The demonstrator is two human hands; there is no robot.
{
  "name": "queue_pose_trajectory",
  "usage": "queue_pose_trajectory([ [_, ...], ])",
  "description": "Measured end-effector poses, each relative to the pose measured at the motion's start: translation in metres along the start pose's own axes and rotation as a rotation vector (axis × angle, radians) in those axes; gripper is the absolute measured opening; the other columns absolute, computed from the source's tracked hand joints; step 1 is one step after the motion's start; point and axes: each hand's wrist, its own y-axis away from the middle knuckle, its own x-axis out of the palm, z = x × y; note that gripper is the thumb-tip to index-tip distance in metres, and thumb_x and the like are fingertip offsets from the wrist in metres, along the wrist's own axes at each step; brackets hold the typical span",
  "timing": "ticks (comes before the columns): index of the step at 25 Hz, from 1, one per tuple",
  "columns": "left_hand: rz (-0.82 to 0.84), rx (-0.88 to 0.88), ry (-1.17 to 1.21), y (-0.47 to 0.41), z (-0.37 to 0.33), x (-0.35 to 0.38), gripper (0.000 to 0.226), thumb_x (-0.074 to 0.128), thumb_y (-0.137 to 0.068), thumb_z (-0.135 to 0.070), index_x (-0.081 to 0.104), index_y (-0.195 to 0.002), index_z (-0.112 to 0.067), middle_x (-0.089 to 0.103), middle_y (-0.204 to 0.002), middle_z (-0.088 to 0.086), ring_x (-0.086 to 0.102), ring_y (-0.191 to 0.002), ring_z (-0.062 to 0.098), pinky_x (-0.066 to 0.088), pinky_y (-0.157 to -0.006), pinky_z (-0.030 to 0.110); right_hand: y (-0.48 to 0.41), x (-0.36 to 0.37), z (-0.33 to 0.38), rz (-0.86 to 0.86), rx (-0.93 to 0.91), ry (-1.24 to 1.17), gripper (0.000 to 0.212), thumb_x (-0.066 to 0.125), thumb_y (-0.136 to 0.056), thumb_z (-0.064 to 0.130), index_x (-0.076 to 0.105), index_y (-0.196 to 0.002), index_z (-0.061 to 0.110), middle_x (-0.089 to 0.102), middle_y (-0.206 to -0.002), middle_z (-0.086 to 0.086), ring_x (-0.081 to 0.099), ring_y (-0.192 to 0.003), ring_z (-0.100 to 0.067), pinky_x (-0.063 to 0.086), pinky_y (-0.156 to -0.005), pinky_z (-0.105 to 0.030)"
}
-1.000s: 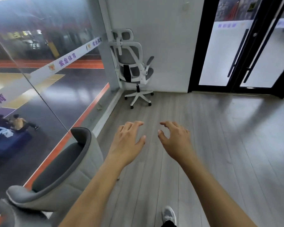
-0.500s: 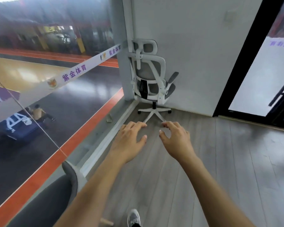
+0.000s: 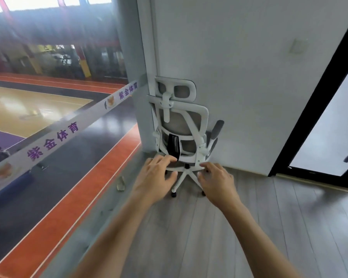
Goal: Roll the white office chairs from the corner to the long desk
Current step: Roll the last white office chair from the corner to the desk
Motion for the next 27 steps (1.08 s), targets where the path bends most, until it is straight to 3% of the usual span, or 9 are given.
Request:
queue_pose_trajectory([
  [4, 0.0, -0.012, -0.003, -0.109, 0.055, 0.019, 0.035, 0.057, -0.095, -0.034, 0.055, -0.13, -0.03, 0.056, -0.126, -0.007, 0.047, -0.118, 0.017, 0.038, -0.103, 0.031, -0.133, 0.032, -0.002, -0.025, -0.018, -0.045, 0.032, 0.055, -0.099, 0.043, 0.058, -0.13, 0.034, 0.059, -0.123, 0.009, 0.058, -0.117, -0.016, 0.035, -0.112, -0.042],
  [10, 0.047, -0.072, -0.078, -0.285, 0.129, 0.048, 0.033, 0.052, -0.098, -0.04, 0.052, -0.13, -0.033, 0.055, -0.132, -0.009, 0.044, -0.123, 0.019, 0.036, -0.106, 0.034, -0.342, 0.073, -0.018, -0.037, -0.014, -0.073, 0.035, 0.053, -0.099, 0.044, 0.056, -0.132, 0.034, 0.057, -0.132, 0.007, 0.055, -0.124, -0.019, 0.035, -0.112, -0.042],
  [15, 0.065, -0.157, -0.13, -0.397, 0.189, 0.054, 0.033, 0.049, -0.098, -0.045, 0.051, -0.128, -0.032, 0.056, -0.13, -0.007, 0.047, -0.124, 0.021, 0.034, -0.107, 0.039, -0.484, 0.094, -0.014, -0.059, -0.025, -0.003, 0.041, 0.054, -0.098, 0.042, 0.049, -0.137, 0.031, 0.055, -0.136, -0.001, 0.052, -0.124, -0.027, 0.035, -0.103, -0.044],
  [18, 0.084, -0.164, -0.14, -0.445, 0.22, 0.06, 0.034, 0.048, -0.098, -0.046, 0.051, -0.129, -0.031, 0.053, -0.134, -0.006, 0.046, -0.126, 0.021, 0.035, -0.108, 0.039, -0.536, 0.107, -0.016, -0.098, 0.018, 0.11, 0.045, 0.053, -0.096, 0.052, 0.048, -0.136, 0.03, 0.053, -0.135, -0.002, 0.05, -0.124, -0.031, 0.035, -0.106, -0.047],
  [22, 0.114, -0.099, -0.103, -0.504, 0.253, 0.071, 0.039, 0.046, -0.098, -0.048, 0.048, -0.133, -0.03, 0.048, -0.139, -0.006, 0.044, -0.129, 0.02, 0.034, -0.109, 0.039, -0.57, 0.139, -0.037, -0.028, 0.107, 0.289, 0.064, 0.04, -0.088, 0.077, 0.053, -0.129, 0.03, 0.058, -0.132, 0.002, 0.049, -0.129, -0.027, 0.028, -0.115, -0.046],
  [27, 0.109, 0.011, -0.083, -0.564, 0.312, 0.082, 0.054, 0.037, -0.097, -0.055, 0.043, -0.141, -0.023, 0.042, -0.148, 0.001, 0.04, -0.136, 0.025, 0.033, -0.113, 0.044, -0.56, 0.167, -0.04, -0.259, 0.164, 0.324, 0.066, 0.046, -0.086, 0.081, 0.059, -0.12, 0.026, 0.064, -0.125, 0.005, 0.049, -0.129, -0.019, 0.022, -0.121, -0.038],
])
